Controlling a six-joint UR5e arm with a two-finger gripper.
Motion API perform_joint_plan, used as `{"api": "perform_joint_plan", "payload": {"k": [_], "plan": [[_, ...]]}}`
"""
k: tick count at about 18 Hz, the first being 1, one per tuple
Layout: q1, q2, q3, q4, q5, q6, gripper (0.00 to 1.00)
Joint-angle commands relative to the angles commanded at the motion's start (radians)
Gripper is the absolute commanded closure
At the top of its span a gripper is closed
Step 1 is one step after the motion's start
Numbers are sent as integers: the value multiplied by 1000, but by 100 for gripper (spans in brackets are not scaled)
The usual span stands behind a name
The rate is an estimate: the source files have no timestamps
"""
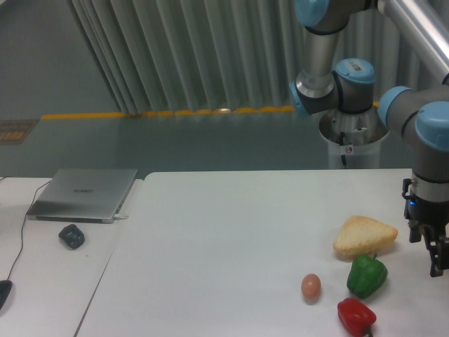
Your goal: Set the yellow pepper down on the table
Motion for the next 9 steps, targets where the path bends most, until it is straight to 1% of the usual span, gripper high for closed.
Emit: {"api": "perform_joint_plan", "payload": {"k": [3, 5, 8, 9], "plan": [[51, 2, 0, 0, -2, 17, 0], [66, -5, 3, 3, 0, 6, 0], [101, -24, 3, 63, 0, -2, 0], [121, -31, 3, 72, 0, -2, 0]]}}
